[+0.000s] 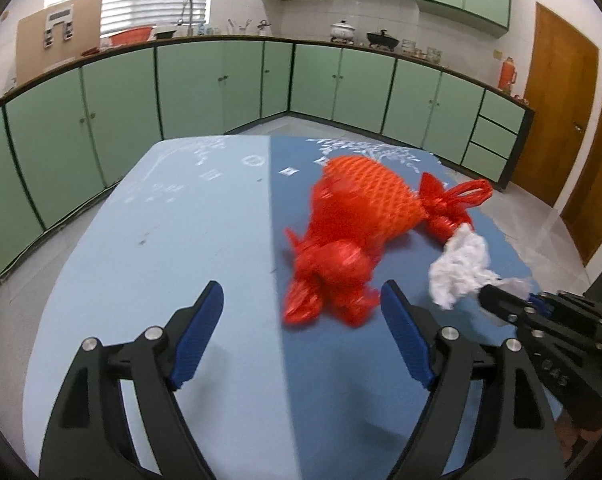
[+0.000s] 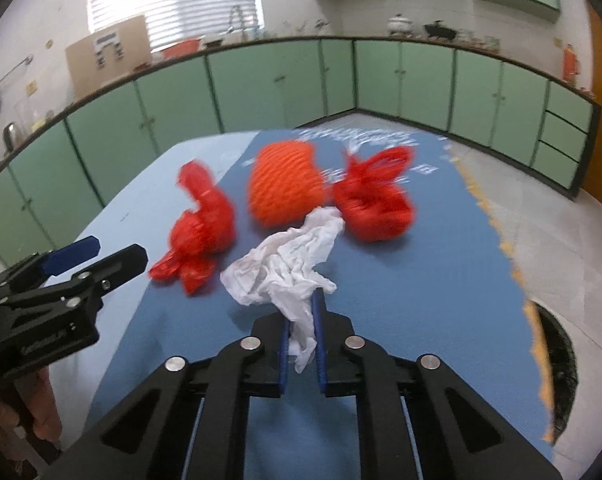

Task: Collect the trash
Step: 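Grasp the red plastic bag with the left tool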

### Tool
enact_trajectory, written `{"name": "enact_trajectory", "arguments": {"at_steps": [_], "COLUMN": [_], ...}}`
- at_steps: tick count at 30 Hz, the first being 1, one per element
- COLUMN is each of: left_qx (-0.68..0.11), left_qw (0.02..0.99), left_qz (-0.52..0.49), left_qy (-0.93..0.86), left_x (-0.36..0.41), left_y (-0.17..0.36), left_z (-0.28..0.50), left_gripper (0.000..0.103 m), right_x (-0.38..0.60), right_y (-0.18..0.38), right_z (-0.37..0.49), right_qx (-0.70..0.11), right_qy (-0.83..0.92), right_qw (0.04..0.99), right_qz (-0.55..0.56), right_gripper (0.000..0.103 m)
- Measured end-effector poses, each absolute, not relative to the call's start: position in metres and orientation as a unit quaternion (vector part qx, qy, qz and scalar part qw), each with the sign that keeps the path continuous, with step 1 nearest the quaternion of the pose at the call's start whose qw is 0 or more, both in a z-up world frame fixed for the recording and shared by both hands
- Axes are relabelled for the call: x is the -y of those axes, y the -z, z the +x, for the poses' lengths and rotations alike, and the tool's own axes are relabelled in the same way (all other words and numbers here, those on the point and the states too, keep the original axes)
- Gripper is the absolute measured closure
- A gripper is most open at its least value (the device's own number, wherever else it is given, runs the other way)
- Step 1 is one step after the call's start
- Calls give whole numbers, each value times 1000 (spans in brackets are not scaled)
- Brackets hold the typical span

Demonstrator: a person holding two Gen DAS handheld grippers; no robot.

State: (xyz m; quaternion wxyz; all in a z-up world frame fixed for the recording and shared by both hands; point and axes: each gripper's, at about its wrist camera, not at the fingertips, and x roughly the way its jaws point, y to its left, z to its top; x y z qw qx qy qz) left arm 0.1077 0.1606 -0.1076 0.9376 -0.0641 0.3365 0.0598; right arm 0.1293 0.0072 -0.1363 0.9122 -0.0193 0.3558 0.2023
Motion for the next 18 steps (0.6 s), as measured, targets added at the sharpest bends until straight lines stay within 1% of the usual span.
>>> {"name": "enact_trajectory", "arguments": {"at_steps": [8, 11, 14, 15, 16, 18], "left_qx": [-356, -364, -376, -381, -384, -388], "left_qw": [930, 927, 922, 920, 919, 917], "left_qz": [-62, -66, -68, -70, -70, -75], "left_qy": [-66, -68, -65, -62, -63, -60], "left_x": [-149, -149, -147, -147, -147, -147], "left_y": [121, 126, 131, 133, 134, 136], "left_z": [153, 164, 170, 172, 172, 173], "left_gripper": [22, 24, 36, 44, 49, 56], "right_x": [33, 36, 37, 36, 35, 33], "right_y": [127, 128, 131, 132, 133, 134], "right_z": [137, 142, 146, 148, 149, 152], "right_qx": [-345, -343, -344, -344, -344, -345], "right_qy": [-167, -163, -162, -161, -161, -160], "right_qw": [924, 925, 925, 925, 925, 925], "right_qz": [4, 6, 7, 7, 8, 9], "right_gripper": [92, 92, 92, 92, 92, 92]}}
